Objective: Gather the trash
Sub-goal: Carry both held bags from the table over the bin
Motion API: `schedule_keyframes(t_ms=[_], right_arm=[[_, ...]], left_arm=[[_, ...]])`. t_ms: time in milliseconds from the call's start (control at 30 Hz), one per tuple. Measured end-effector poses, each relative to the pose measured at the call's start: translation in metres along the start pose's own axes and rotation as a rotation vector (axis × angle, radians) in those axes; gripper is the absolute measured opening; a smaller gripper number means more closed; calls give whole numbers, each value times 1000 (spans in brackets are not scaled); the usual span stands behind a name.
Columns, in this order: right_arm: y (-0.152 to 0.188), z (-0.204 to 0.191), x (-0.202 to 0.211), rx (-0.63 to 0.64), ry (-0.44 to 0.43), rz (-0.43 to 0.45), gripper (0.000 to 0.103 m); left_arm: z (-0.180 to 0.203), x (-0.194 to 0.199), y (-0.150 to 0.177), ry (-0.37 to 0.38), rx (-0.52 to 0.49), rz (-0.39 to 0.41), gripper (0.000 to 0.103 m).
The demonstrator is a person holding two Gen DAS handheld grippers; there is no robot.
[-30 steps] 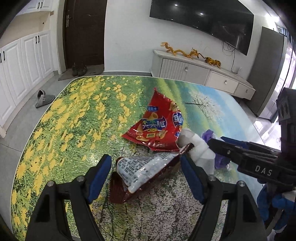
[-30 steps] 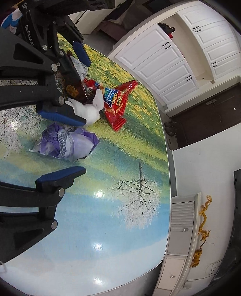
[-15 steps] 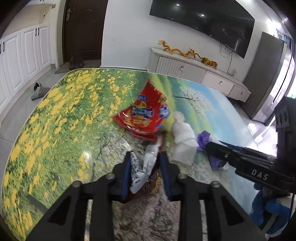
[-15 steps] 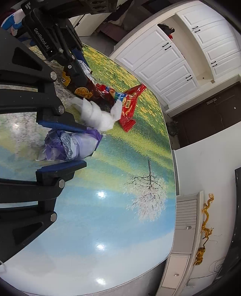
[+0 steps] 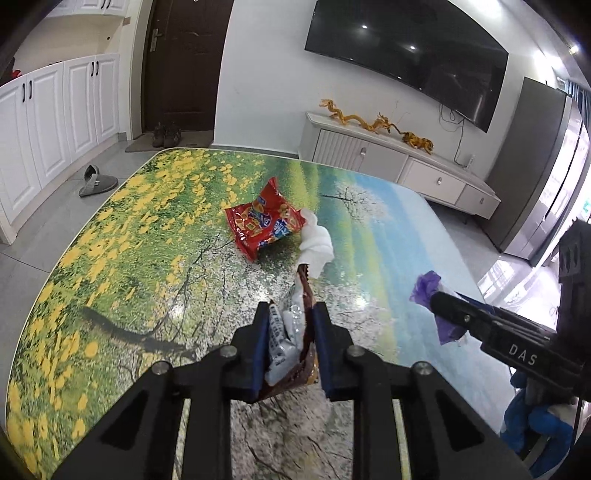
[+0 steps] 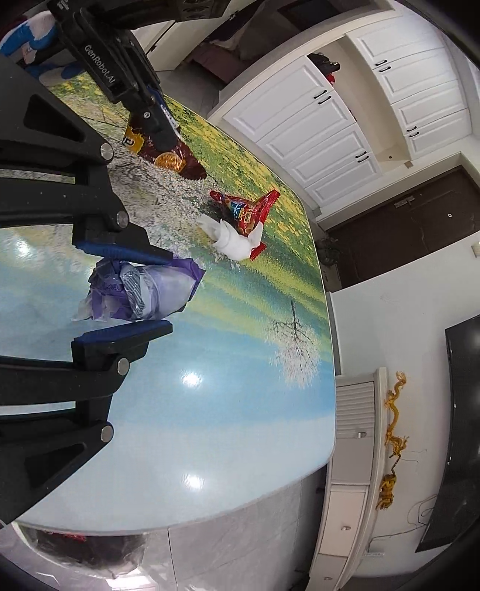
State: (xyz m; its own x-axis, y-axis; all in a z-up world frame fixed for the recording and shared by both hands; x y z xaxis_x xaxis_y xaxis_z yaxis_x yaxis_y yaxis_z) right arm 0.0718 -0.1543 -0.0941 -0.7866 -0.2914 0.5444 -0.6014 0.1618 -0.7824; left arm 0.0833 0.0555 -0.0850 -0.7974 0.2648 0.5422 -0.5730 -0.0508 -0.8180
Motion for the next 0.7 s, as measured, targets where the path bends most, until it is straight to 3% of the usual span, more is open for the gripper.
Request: schedule_keyframes(t_ms=[433, 700], right_arm=[[-1, 42, 47, -6, 99, 88, 29], [-5, 69, 65, -6, 136, 156, 29]], left_arm=[[7, 19, 3, -85, 56, 13, 22], [45, 17, -15, -72, 33, 35, 22]])
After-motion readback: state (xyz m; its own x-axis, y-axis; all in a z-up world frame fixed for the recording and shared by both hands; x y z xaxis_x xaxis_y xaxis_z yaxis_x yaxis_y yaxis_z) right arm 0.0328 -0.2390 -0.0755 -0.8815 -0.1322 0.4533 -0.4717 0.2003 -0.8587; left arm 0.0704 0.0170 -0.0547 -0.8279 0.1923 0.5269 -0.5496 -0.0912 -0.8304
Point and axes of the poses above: each gripper's, at about its wrist camera, not at the fingertips, and x roughly against the way its jaws point, z to its right, y to its underside, the point moved 4 cm from there along -x, roughly the way its jaws point, and after that the axes turned 10 degrees about z, right-handed, at the moved point
